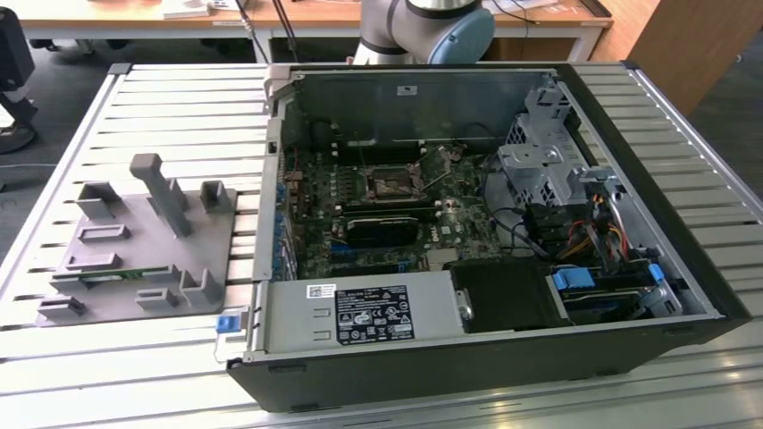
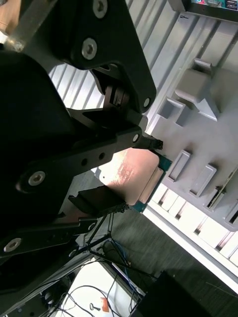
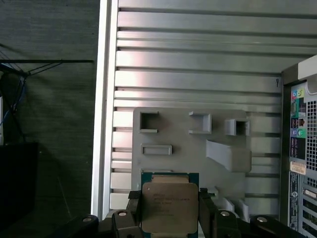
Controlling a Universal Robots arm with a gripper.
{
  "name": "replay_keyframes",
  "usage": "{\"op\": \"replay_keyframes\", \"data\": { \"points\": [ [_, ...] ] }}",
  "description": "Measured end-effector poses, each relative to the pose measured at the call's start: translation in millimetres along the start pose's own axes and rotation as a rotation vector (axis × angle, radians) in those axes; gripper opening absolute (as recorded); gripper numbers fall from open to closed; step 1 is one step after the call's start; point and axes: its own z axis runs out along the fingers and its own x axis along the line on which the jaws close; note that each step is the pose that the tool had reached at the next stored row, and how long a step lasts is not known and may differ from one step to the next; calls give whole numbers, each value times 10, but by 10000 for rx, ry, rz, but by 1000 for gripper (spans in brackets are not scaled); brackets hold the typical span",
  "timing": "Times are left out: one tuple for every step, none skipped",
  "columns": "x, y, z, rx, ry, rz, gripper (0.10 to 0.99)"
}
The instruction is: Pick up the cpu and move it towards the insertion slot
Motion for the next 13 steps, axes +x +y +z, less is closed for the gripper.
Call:
{"op": "replay_keyframes", "data": {
  "points": [
    [-9,0,0,0,0,0,545],
    [-18,0,0,0,1,0,545],
    [-25,0,0,0,0,0,545],
    [-30,1,0,0,0,1,545],
    [-36,1,0,0,1,1,545],
    [-41,1,0,0,0,0,545],
    [-46,1,0,0,1,1,545],
    [-51,1,0,0,0,0,545],
    [-56,1,0,1,1,0,545],
    [-60,1,0,0,1,0,545],
    [-61,2,1,0,-1,1,545],
    [-63,2,1,0,0,1,545],
    [-65,2,0,0,0,0,545]
  ]
}}
